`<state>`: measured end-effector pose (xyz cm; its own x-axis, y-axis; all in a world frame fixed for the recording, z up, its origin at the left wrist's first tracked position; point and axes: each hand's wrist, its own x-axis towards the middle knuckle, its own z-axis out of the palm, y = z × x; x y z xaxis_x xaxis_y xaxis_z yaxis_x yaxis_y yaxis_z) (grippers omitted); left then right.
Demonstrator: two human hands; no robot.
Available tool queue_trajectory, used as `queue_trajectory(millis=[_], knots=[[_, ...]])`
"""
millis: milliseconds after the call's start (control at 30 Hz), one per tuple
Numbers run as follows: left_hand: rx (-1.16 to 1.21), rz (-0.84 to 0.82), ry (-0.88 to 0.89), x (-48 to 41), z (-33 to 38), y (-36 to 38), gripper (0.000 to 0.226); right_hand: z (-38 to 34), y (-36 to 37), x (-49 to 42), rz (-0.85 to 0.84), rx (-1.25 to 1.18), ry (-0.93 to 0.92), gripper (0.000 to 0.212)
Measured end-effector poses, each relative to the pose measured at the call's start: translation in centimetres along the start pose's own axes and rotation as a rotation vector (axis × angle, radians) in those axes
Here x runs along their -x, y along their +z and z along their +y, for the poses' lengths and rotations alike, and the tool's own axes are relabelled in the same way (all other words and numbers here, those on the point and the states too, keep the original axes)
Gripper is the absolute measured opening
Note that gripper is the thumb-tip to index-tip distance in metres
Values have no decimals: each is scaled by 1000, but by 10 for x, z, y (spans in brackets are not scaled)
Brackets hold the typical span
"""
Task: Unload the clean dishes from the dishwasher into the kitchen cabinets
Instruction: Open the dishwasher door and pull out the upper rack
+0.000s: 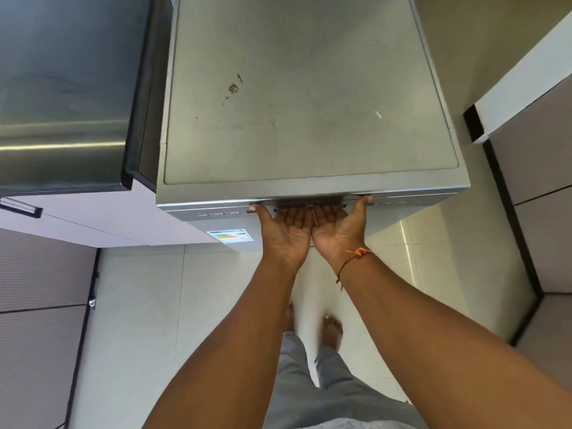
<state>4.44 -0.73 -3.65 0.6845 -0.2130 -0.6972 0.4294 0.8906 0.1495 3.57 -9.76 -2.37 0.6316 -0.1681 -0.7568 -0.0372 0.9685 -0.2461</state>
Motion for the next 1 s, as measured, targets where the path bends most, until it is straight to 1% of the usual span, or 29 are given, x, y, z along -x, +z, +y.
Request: queue_trajectory(millis=[133,233,367,400,467,533,600,633,700,733,767,800,833,867,900,933,967,1000], knots=[[-17,-32,15,-2,-1,0,84,1,-2,-8,-35,1,7,90],[-42,-29,19,-4,0,-2,83,4,-3,-16,9,28,-20,93],[-118,3,-16,0,3,-4,86,5,-3,-16,71,157,-28,93],[-152,13,-28,4,2,-7,87,8,-7,-11,62,196,-19,91],[-196,20,-44,17,-2,-22,85,14,-21,5,67,294,-30,79],[-214,63,-43,36,-8,-43,79,20,-46,22,134,375,-32,70],[-226,113,-49,55,-13,-67,72,26,-71,34,255,481,-55,68],[-239,128,-56,64,-15,-77,71,27,-83,38,375,574,-118,73],[-277,145,-54,80,-22,-97,73,25,-102,45,676,852,-313,97],[-298,166,-50,87,-26,-107,74,21,-109,52,771,1028,-390,109],[-331,197,-46,92,-30,-115,74,17,-115,59,817,1204,-455,119],[-374,227,-39,99,-35,-122,74,13,-124,68,826,1388,-545,123],[-448,269,-25,104,-37,-129,73,7,-132,76,796,1606,-660,119],[-558,327,1,110,-38,-133,70,2,-143,81,724,1860,-791,105],[-694,398,53,116,-35,-137,65,-2,-152,85,590,2122,-903,87],[-828,458,130,122,-30,-140,57,-7,-161,84,418,2335,-965,70],[-976,498,222,129,-25,-147,49,-11,-168,85,253,2467,-962,60],[-1132,520,324,137,-19,-154,40,-14,-174,85,140,2513,-925,55]])
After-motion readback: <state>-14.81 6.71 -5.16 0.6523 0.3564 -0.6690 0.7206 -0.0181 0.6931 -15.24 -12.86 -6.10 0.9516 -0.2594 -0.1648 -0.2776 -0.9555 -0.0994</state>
